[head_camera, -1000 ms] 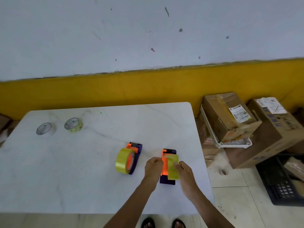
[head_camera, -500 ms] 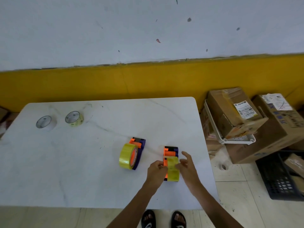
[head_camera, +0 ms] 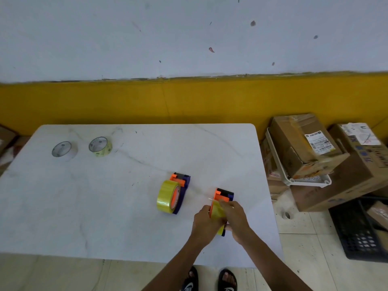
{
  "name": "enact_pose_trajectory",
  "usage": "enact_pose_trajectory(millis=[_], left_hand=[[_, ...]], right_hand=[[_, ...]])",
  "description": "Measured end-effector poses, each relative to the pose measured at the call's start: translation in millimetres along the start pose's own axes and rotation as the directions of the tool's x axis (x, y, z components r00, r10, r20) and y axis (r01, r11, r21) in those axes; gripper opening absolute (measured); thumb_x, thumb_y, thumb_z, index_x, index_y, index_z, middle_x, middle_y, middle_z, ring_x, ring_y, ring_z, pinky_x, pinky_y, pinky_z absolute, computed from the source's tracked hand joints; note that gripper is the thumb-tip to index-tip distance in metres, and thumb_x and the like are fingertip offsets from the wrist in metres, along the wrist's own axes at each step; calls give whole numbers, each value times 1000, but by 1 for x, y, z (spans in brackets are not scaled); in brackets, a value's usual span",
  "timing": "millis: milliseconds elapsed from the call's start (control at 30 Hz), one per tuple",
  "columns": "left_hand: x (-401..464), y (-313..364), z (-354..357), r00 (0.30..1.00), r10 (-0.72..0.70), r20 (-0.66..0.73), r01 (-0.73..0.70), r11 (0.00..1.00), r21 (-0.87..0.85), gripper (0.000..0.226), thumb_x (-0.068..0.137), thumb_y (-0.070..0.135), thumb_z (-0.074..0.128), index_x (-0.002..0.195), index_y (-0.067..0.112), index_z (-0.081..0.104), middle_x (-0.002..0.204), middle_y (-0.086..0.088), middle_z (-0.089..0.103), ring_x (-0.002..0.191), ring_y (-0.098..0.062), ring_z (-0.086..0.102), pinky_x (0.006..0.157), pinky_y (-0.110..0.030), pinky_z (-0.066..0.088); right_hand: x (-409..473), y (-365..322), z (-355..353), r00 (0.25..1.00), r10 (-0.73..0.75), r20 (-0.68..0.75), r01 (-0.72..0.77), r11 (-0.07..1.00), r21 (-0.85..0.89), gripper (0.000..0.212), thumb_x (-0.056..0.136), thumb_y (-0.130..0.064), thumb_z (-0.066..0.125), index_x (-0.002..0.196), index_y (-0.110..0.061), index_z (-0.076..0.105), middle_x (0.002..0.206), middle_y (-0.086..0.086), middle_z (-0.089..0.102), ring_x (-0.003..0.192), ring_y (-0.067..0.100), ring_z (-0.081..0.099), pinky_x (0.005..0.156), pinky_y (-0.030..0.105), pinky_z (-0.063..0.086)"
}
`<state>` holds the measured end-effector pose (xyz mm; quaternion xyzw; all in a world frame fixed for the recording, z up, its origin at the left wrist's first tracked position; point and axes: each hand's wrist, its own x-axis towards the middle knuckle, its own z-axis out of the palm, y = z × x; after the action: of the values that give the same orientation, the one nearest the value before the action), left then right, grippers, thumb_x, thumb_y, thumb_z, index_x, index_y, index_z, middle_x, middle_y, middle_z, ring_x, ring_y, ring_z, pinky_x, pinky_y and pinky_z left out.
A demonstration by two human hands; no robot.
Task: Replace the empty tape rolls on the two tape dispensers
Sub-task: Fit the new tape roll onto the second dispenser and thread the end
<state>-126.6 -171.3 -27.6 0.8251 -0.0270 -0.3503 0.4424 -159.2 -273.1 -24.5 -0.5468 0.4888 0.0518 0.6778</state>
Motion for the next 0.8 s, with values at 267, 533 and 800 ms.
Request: enact_pose_trajectory(millis=[267,533,800], left_hand=[[0,1,0,997,79,-1,-78,975,210,14,86,26,60,93,15,55,95,-7,66,86,-22,63,75,-32,52],[1,0,3,991,130,4,-124,935,333,31,93,34,51,107,7,57,105,-13,67,95,-30,65,84,-41,56],[6,0,0,997,74,-14,-64,932,356,41,87,46,53,110,12,53,102,-9,66,89,-26,65,78,-40,57]], right_hand=[[11,-21,-3,848,-463,259,498,528,-688,16,79,-14,63,77,1,68,70,13,58,65,27,55,65,37,51],[33,-44,-1,833,-396,387,511,285,-811,24,88,-12,52,93,-12,75,99,3,71,93,21,64,68,25,42],[61,-40,-11,828,-404,390,494,196,-847,29,91,-15,48,78,-8,72,84,10,66,79,29,58,71,22,27]])
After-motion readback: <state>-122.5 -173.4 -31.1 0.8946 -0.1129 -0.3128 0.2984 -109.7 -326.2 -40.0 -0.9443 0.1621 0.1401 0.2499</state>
